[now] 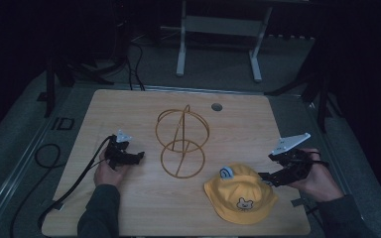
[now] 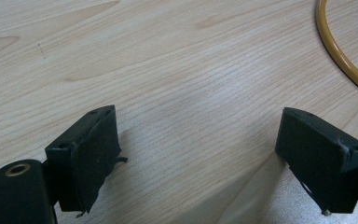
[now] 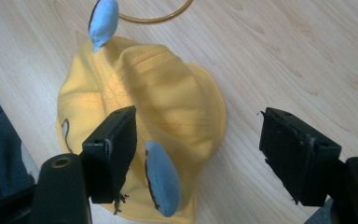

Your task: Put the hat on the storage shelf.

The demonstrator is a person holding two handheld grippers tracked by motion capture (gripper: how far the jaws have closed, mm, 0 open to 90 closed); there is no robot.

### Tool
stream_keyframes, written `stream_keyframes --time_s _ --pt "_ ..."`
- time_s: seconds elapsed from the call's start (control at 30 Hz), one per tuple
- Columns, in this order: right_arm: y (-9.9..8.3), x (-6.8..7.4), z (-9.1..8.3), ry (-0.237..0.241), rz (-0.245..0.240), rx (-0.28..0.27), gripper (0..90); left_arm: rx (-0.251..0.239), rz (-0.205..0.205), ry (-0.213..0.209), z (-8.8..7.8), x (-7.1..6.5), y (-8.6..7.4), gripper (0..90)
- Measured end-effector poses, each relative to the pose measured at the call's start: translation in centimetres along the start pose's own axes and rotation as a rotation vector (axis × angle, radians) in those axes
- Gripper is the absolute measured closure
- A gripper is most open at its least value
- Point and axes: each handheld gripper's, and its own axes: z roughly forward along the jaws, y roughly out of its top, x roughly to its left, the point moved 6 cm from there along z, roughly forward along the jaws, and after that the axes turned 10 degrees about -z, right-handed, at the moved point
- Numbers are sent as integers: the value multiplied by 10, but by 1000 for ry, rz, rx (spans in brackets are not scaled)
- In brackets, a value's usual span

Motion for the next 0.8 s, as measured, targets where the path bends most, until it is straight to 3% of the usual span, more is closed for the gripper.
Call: stream_keyframes --time_s 0.5,0.8 --pt "12 15 11 45 -75 37 280 1 0 0 0 0 0 132" --pt "17 22 16 74 -101 49 395 0 0 0 0 0 0 132"
